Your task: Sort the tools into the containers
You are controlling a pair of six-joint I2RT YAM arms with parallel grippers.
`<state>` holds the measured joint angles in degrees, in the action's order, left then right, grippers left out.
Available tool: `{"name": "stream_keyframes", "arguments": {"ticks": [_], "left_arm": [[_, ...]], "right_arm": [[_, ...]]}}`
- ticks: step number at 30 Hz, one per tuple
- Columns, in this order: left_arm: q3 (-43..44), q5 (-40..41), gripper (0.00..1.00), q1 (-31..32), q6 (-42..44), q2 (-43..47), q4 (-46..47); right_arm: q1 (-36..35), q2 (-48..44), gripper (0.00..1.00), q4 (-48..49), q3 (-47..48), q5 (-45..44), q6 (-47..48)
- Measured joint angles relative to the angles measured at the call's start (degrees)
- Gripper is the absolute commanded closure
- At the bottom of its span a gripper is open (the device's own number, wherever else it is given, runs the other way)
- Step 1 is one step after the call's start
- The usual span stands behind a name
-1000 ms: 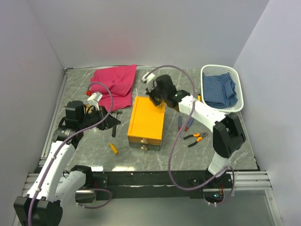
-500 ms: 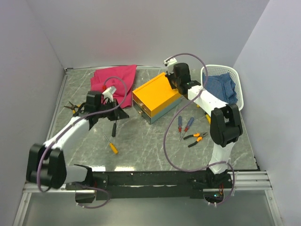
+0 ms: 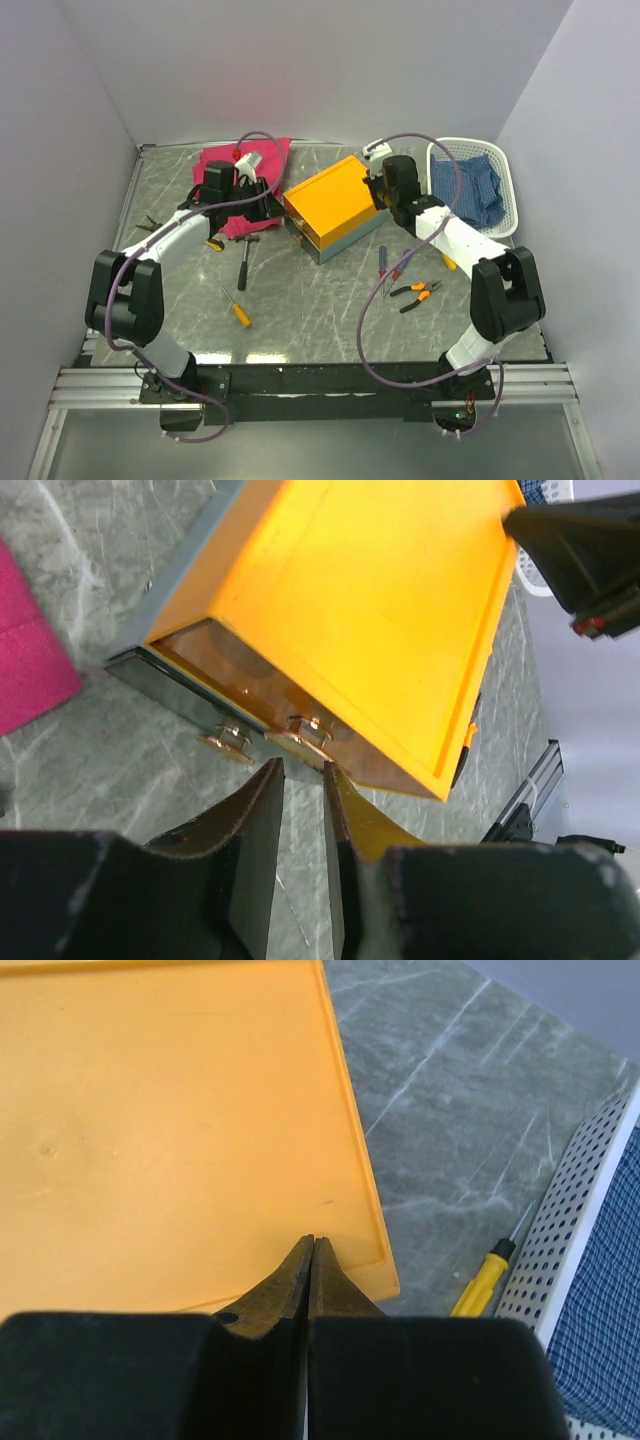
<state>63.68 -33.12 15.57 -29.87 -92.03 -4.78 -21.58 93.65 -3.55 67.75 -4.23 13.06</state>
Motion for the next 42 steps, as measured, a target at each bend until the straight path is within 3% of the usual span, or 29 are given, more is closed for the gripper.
{"name": "stream_keyframes", "arguments": {"ticks": [14, 16, 19, 20, 21, 22, 25, 28, 35, 42], "left_arm": [[10.0, 0.1, 0.74, -0.3, 0.3, -13.1, -0.9], [10.5, 0.0, 0.69, -0.3, 0.3, -13.5, -1.8], [10.4, 0.2, 0.51, -0.4, 0.2, -12.3, -3.1], [9.9, 0.4, 0.38, -0.6, 0.3, -11.3, -3.0], [8.6, 0.8, 0.35, -0.7, 0.1, -9.6, -3.0], [6.9, 1.4, 0.32, -1.0, 0.0, -7.1, -3.1], [3.8, 2.4, 0.22, -1.7, -0.3, -0.9, -3.4], [1.5, 3.0, 0.19, -2.2, -1.8, 3.2, -0.7], [-7.4, -1.6, 0.27, -3.6, -10.1, 1.0, 12.4], [-12.9, -8.9, 0.34, -6.0, -17.5, -3.2, 22.2]], "right_arm": [[-2.4, -3.1, 1.0, -1.5, -2.5, -0.8, -1.0], [-2.4, -3.3, 1.0, -1.8, -2.5, -0.8, -1.0], [-2.4, -3.7, 1.0, -2.5, -2.4, -0.5, -1.0], [-2.5, -3.8, 1.0, -3.1, -2.3, -0.3, -1.1], [-2.5, -3.9, 0.93, -3.7, -2.1, -0.1, -1.2], [-2.5, -3.9, 0.74, -4.7, -1.5, 0.3, -1.2], [-2.8, -3.9, 0.47, -7.7, 0.6, 2.0, -1.4], [-3.0, -3.9, 0.33, -9.4, 4.2, 3.7, -1.2], [-3.0, -2.2, 0.3, -9.6, 12.2, 6.9, -0.8], [-3.0, 2.4, 0.3, -10.3, 13.0, 8.3, -1.2]]}}
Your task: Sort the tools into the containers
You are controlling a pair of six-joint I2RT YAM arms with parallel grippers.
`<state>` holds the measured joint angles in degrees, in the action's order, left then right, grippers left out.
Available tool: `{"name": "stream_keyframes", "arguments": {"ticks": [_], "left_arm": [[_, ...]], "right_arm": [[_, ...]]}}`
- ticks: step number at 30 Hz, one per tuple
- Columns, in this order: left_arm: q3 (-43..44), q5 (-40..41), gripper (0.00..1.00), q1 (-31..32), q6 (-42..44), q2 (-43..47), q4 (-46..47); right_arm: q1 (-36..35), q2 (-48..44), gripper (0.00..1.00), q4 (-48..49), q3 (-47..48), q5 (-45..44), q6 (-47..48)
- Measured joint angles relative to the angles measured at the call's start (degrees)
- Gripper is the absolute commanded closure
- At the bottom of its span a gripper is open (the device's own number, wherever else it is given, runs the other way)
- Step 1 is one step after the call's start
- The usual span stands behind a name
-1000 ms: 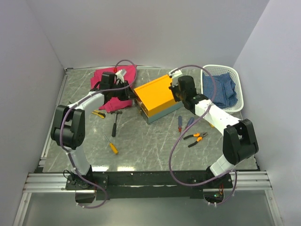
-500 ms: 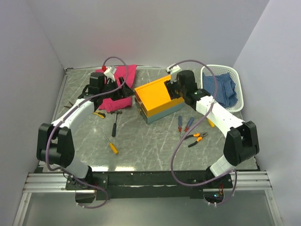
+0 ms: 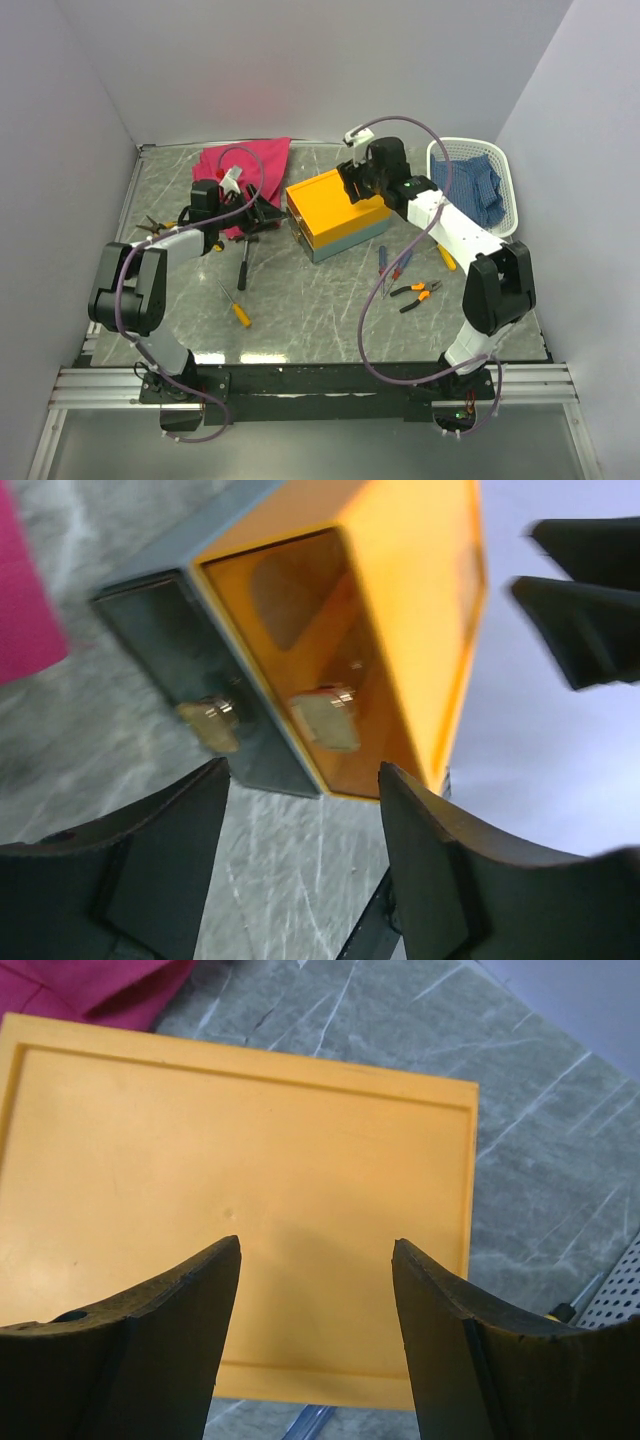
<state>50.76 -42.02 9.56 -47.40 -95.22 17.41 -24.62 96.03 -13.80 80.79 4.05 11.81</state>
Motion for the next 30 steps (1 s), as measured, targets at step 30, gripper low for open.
{"name": "stream_keyframes", "arguments": {"ticks": [30], "left_arm": [[5.7, -9.4, 0.64, 2.3, -7.3, -13.2, 12.1]], "right_arm": [[0.0, 3.6, 0.3, -0.5, -0.2, 0.6, 0.1]]}}
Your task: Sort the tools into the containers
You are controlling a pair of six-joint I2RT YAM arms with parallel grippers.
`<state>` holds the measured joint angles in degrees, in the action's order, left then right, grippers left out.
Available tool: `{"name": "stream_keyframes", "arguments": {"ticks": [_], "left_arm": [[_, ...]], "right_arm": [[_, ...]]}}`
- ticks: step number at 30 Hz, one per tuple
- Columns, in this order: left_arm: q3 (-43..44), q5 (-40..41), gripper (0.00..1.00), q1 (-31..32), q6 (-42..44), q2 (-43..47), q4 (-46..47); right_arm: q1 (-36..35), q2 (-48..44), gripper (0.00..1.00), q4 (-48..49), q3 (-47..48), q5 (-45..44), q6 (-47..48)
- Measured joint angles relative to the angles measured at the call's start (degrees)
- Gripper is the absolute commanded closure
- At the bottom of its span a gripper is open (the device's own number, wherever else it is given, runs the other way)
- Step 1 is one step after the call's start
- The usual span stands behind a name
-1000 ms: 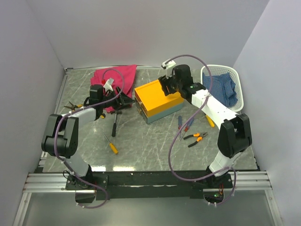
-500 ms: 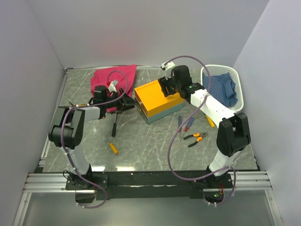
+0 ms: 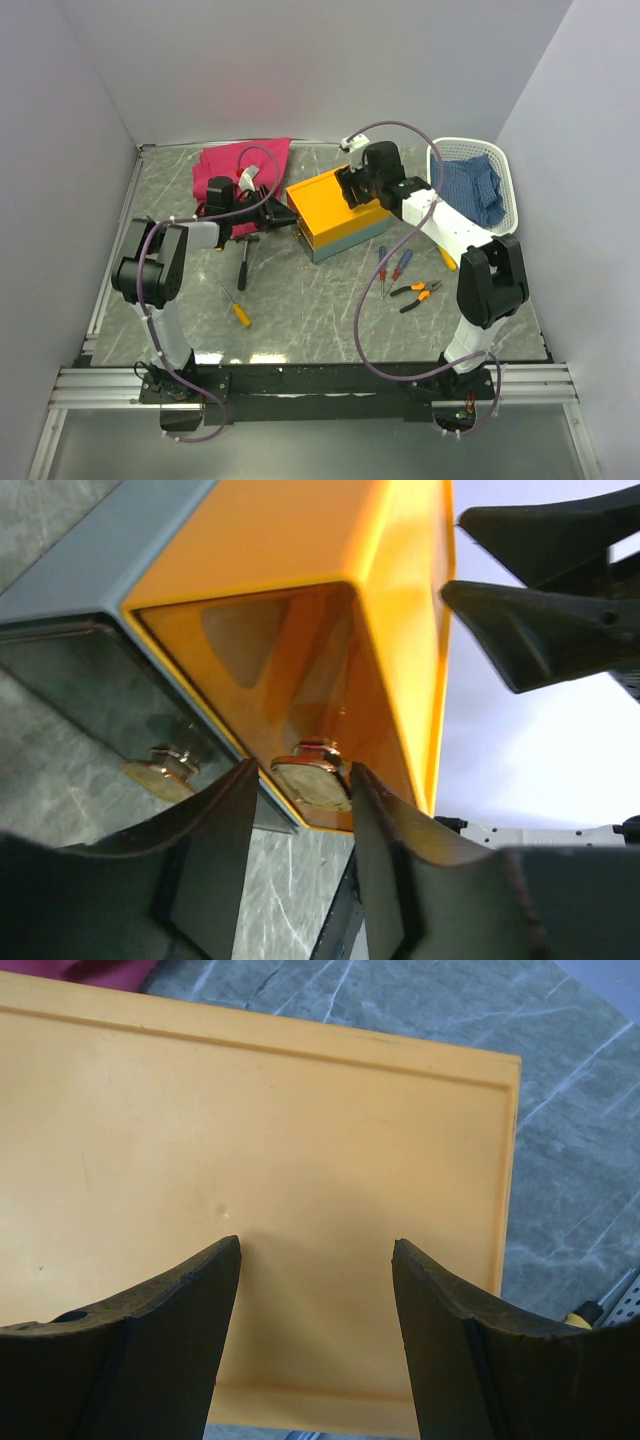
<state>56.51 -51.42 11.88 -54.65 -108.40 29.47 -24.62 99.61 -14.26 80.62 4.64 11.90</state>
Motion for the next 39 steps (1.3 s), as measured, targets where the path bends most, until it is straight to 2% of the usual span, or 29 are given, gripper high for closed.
{"name": "stream_keyframes", "arguments": {"ticks": [2, 6, 10, 17, 19, 20, 21, 24, 27, 30, 39], "left_arm": [[0.5, -0.5, 0.73, 0.0, -0.1, 0.0, -0.2], [1.7, -0.8, 0.97, -0.1, -0.1, 0.2, -3.3], [2.7, 0.5, 0.99, -0.6, 1.6, 2.4, -10.8], [1.6, 2.4, 0.99, -5.7, 13.2, 10.6, -22.2], [0.0, 3.0, 0.84, -7.0, 15.0, 12.0, -24.6], [-1.1, 3.2, 0.71, -7.4, 15.5, 12.6, -25.1], [-2.4, 3.2, 0.51, -7.6, 16.1, 13.3, -25.7], [-4.3, 2.9, 0.37, -7.4, 16.1, 13.9, -26.0], [-4.4, 2.1, 0.33, -7.1, 15.1, 13.8, -24.4], [-3.7, 0.4, 0.34, -6.6, 13.8, 12.4, -21.0], [-2.9, -7.3, 0.4, -3.7, -2.6, 0.0, 4.4]], "right_arm": [[0.0, 0.4, 0.31, 0.0, 0.0, 0.0, 0.0], [0.0, 0.8, 0.31, 0.2, 0.0, 0.0, 0.2], [0.0, 0.8, 0.31, 0.5, 0.0, -0.1, 0.9], [0.0, 0.8, 0.31, 1.7, -0.6, -0.1, 1.6], [0.0, 0.8, 0.31, 2.1, -0.8, 0.0, 1.6], [0.0, 0.8, 0.31, 2.2, -0.8, 0.0, 1.7], [0.0, 0.8, 0.31, 2.3, -0.8, 0.0, 1.7], [0.0, 0.8, 0.3, 2.4, -0.9, 0.0, 1.9], [0.0, 0.9, 0.3, 2.6, -0.9, 0.0, 2.3], [0.0, 0.9, 0.3, 2.7, -0.9, 0.0, 2.6], [0.0, 0.9, 0.3, 3.4, -1.2, -0.1, 3.0]]}}
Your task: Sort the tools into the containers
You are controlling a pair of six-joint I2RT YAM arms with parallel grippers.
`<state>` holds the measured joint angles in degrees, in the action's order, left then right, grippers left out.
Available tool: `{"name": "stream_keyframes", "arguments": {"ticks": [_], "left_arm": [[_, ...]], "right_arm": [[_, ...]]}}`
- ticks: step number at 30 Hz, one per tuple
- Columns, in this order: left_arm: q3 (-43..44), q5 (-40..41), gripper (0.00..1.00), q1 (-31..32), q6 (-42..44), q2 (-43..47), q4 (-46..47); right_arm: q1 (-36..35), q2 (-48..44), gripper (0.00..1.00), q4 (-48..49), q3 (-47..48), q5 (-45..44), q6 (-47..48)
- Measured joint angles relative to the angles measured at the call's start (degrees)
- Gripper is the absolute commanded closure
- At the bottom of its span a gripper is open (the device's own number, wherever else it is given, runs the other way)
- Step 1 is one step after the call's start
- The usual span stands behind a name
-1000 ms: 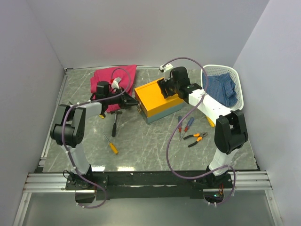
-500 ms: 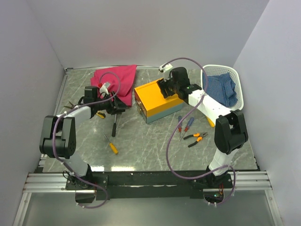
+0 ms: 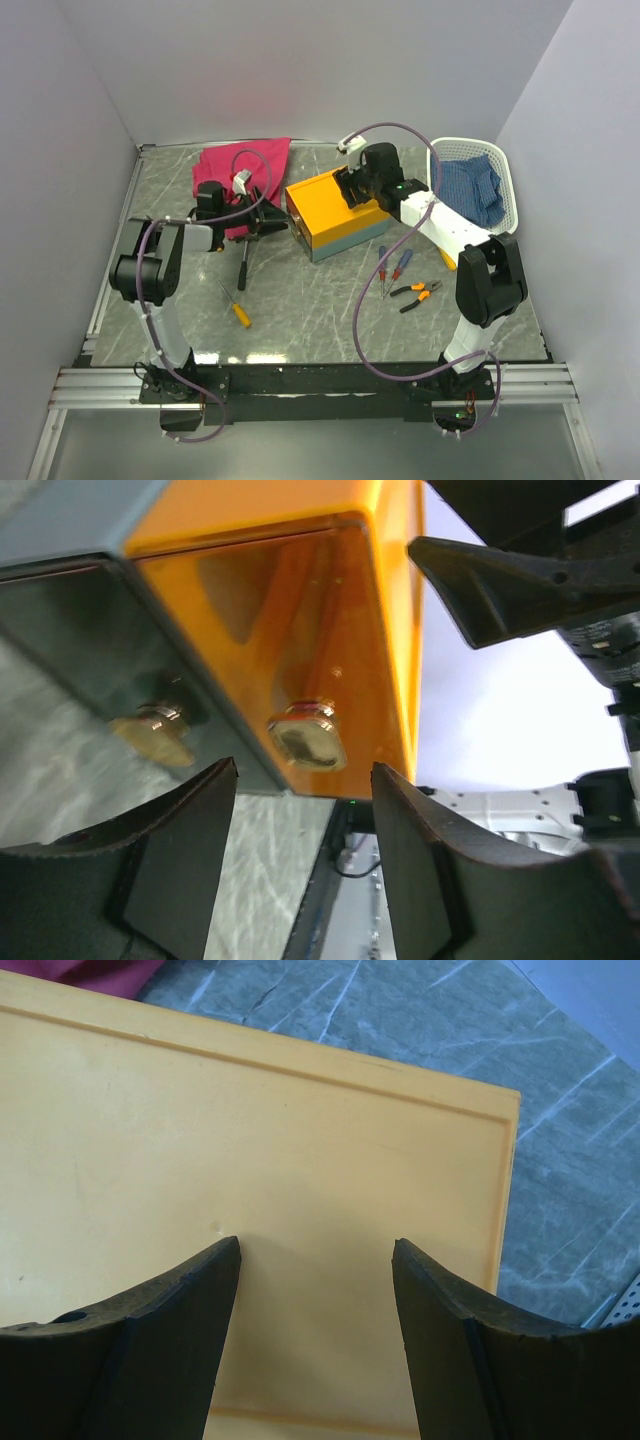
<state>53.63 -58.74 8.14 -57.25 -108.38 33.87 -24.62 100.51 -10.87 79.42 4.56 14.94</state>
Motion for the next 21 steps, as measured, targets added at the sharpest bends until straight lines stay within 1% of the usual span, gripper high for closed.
{"name": "stream_keyframes", "arguments": {"ticks": [5, 8, 9, 11, 12, 15, 18, 21], "left_arm": [[0.0, -1.7, 0.43, 2.0, -7.0, -3.6, 10.1], [0.5, -2.2, 0.5, 2.6, -9.8, -5.5, 13.8], [0.9, -2.5, 0.55, 2.8, -10.4, -6.1, 14.7], [1.2, -2.9, 0.62, 2.9, -11.6, -7.1, 16.2], [1.2, -2.9, 0.68, 2.9, -12.0, -7.4, 16.5], [1.2, -3.2, 0.76, 2.6, -13.3, -7.7, 16.6], [1.1, -3.7, 0.79, 2.1, -13.2, -7.7, 16.0], [0.7, -4.9, 0.8, 1.0, -10.8, -6.2, 12.3]], "right_arm": [[0.0, 0.0, 0.3, 0.2, -0.1, 0.0, 0.5], [0.0, 0.0, 0.3, 0.4, -0.2, 0.0, 0.7], [0.0, 0.0, 0.3, 0.4, -0.2, 0.0, 0.8], [0.0, 0.0, 0.3, 0.5, -0.2, -0.1, 0.8], [0.0, 0.0, 0.3, 0.5, -0.2, -0.2, 0.9], [0.0, 0.0, 0.3, 0.5, -0.2, -0.2, 1.0], [0.0, 0.0, 0.3, 0.6, -0.2, -0.2, 1.1], [0.0, 0.0, 0.3, 0.7, -0.3, -0.4, 1.4]]}}
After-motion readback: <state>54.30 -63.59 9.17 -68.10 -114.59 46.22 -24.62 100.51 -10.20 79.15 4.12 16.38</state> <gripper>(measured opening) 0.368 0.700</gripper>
